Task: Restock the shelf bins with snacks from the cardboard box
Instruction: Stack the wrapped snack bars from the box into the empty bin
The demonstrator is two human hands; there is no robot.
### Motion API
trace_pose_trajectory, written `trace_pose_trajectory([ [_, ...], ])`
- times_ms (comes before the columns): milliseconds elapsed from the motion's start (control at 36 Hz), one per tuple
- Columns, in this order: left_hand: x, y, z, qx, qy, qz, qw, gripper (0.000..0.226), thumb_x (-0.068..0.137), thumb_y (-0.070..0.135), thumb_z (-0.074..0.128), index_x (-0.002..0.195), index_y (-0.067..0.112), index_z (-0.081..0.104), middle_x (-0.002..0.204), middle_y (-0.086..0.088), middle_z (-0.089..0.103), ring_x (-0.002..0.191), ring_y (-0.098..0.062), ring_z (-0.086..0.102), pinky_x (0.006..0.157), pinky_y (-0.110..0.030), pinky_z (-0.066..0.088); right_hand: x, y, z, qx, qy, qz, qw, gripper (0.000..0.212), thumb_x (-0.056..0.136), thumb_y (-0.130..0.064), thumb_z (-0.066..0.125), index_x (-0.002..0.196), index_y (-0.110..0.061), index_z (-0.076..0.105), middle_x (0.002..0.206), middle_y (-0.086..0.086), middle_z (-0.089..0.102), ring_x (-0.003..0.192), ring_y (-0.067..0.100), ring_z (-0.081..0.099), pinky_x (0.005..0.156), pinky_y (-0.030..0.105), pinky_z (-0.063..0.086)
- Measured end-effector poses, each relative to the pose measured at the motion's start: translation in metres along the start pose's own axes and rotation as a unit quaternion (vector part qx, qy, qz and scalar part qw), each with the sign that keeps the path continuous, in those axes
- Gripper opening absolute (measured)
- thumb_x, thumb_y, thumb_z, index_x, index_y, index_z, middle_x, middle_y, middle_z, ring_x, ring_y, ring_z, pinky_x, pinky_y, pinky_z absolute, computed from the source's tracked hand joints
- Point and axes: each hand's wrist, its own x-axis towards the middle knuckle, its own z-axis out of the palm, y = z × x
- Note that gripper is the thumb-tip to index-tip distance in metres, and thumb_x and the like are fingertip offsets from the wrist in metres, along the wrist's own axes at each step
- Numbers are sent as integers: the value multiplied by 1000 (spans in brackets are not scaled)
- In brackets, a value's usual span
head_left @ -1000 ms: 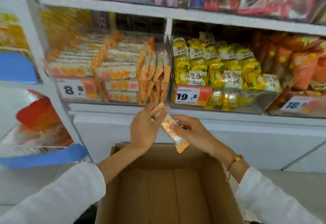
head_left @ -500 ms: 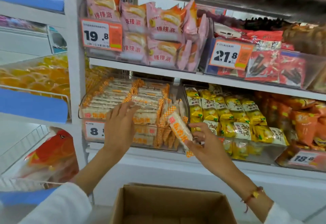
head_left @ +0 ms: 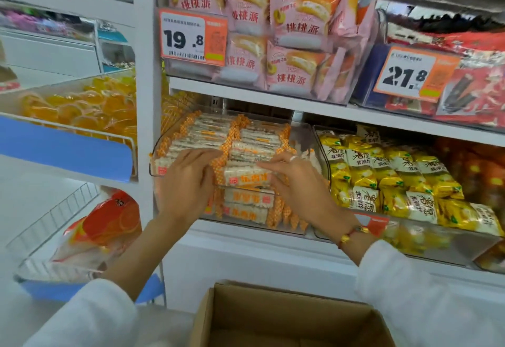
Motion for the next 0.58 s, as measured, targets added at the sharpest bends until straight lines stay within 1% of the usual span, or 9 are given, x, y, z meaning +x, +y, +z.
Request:
trace_pose_trajectory([
  [56, -1, 5, -4, -1, -1, 0, 1000, 38, 95, 19, 37, 118, 17, 67, 120, 0, 65, 112, -15, 46, 87, -30, 43, -1, -2, 9, -2, 21, 2, 1000, 35, 95, -10, 57, 125, -25, 64, 116, 1, 62, 79, 15, 59, 69, 30, 52],
  [139, -3, 6, -1, 24, -52, 82, 995, 39, 98, 29, 37, 122, 18, 66, 122, 0, 64, 113, -19, 50, 90, -30, 41, -8, -2, 22, -29, 71, -11, 997, 32, 89, -10, 65, 118, -25, 69, 108, 1, 67, 80, 17, 63, 65, 25, 48],
  [194, -4, 3, 4, 54, -75, 121, 988, 36, 98, 29, 41, 122, 19, 66, 121, -1, 65, 112, -24, 55, 90, -37, 48, -12, -2, 28, -45, 104, -21, 993, 31, 86, -9, 68, 113, -23, 72, 103, 1, 69, 76, 17, 64, 62, 22, 46],
  [250, -4, -1, 6, 55, -96, 131, 985, 37, 98, 30, 41, 122, 19, 66, 120, 0, 67, 112, -25, 58, 89, -41, 51, -15, -2, 31, -63, 128, -27, 989, 30, 84, -8, 71, 111, -23, 73, 101, 2, 70, 74, 19, 64, 61, 22, 46],
  [361, -3, -10, 5, 60, -155, 189, 968, 41, 98, 32, 39, 136, 21, 54, 132, 2, 59, 125, -24, 50, 100, -41, 43, -23, 5, 38, -89, 173, -48, 980, 38, 77, -1, 75, 110, -20, 74, 99, 4, 69, 77, 24, 65, 65, 31, 51],
  [417, -6, -17, 7, 81, -171, 218, 957, 46, 97, 20, 49, 143, 23, 44, 140, 3, 51, 129, -23, 45, 103, -41, 39, -28, 9, 42, -111, 187, -59, 974, 45, 72, 1, 79, 111, -19, 73, 100, 7, 69, 79, 27, 65, 66, 32, 51],
  [500, -6, -21, 8, 85, -175, 215, 957, 60, 91, 3, 59, 145, 24, 41, 142, 3, 48, 130, -23, 42, 104, -39, 34, -29, 10, 47, -121, 199, -56, 971, 47, 69, 2, 81, 111, -18, 73, 100, 9, 69, 78, 28, 65, 65, 31, 50],
  [528, -5, -20, 8, 84, -171, 210, 959, 57, 93, 5, 56, 144, 24, 41, 142, 3, 49, 129, -23, 43, 103, -37, 33, -28, 10, 48, -122, 201, -53, 971, 47, 69, 2, 81, 111, -18, 73, 99, 9, 69, 77, 28, 65, 64, 32, 50],
  [583, -1, -16, 9, 93, -160, 199, 962, 43, 100, 21, 44, 143, 26, 44, 139, 3, 51, 128, -23, 44, 103, -36, 30, -25, 9, 49, -127, 195, -45, 971, 48, 70, 2, 80, 113, -17, 72, 100, 9, 69, 77, 29, 64, 64, 32, 49],
])
